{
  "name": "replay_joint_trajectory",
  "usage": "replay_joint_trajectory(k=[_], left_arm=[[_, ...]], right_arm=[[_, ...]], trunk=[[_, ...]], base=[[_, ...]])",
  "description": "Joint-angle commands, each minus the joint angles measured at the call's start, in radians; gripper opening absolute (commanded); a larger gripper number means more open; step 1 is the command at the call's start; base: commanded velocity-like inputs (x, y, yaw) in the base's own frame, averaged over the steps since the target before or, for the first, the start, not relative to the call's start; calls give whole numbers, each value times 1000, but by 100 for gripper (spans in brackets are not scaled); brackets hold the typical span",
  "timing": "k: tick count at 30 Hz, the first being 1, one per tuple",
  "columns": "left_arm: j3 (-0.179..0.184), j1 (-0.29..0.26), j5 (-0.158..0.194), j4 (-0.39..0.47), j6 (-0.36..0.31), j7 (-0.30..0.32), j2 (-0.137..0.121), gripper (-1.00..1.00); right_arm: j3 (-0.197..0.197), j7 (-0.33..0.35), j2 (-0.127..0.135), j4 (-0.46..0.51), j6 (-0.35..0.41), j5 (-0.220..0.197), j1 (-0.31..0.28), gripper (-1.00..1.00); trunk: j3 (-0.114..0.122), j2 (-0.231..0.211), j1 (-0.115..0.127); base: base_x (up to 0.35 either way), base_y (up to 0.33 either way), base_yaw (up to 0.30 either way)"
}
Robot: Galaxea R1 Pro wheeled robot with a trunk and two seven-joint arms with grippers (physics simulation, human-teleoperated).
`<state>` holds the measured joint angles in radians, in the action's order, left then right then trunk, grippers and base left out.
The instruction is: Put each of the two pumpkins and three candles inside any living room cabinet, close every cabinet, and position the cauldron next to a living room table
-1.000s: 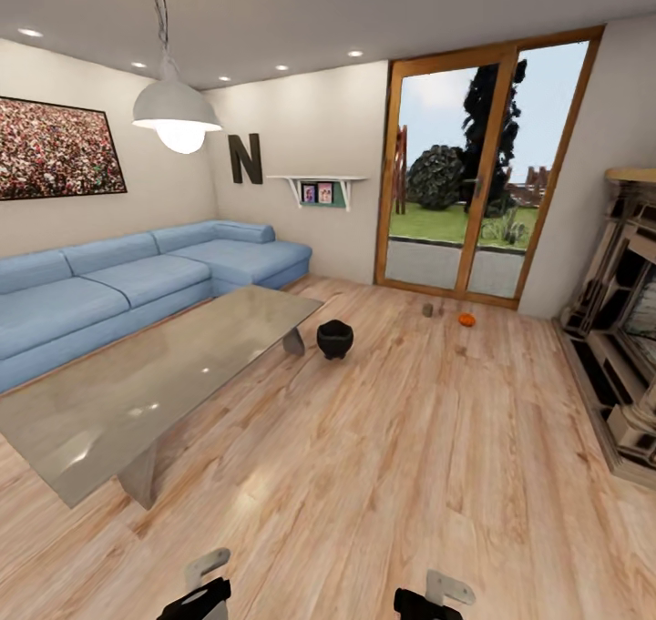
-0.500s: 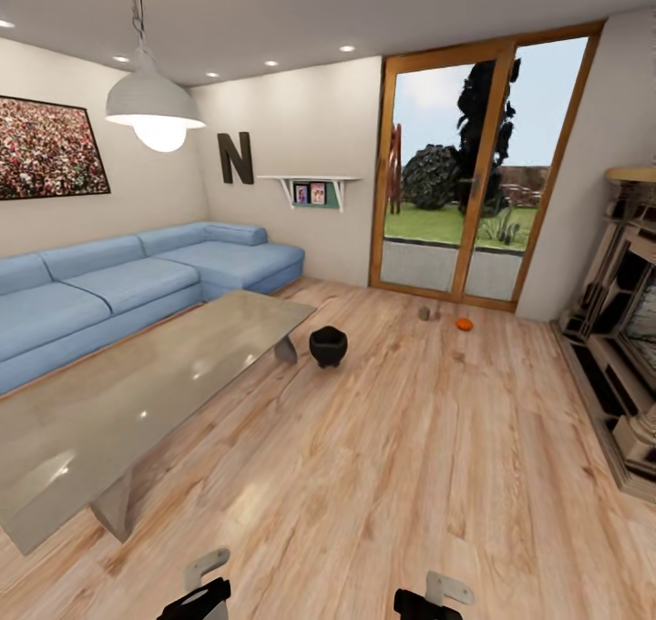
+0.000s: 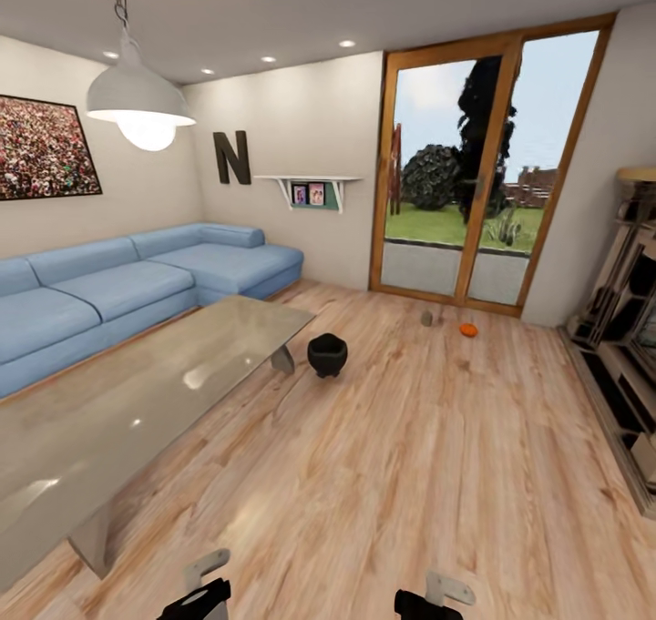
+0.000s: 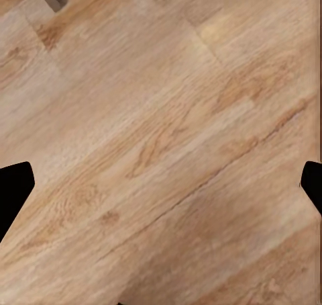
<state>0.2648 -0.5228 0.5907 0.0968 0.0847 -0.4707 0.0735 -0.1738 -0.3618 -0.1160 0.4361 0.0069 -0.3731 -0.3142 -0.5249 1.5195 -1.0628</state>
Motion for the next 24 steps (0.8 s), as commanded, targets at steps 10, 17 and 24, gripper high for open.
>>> replay_joint_trajectory(k=[10,17,24], left_arm=[[8,0,11,0,4,-3,0,100],[8,0,11,0,4,-3,0,100],[8,0,11,0,4,-3,0,100]], right_arm=[[-6,-9,0,3,1,-17,-1,100],[-3,-9,-1,4,1,-21,-1,100],[-3,-9,-1,4,1,-21,-1,100]], trunk=[[-1,0,0],[-1,0,0],[-1,0,0]], base=[[293,0,0],[277,-23,0],[240,-143,0]])
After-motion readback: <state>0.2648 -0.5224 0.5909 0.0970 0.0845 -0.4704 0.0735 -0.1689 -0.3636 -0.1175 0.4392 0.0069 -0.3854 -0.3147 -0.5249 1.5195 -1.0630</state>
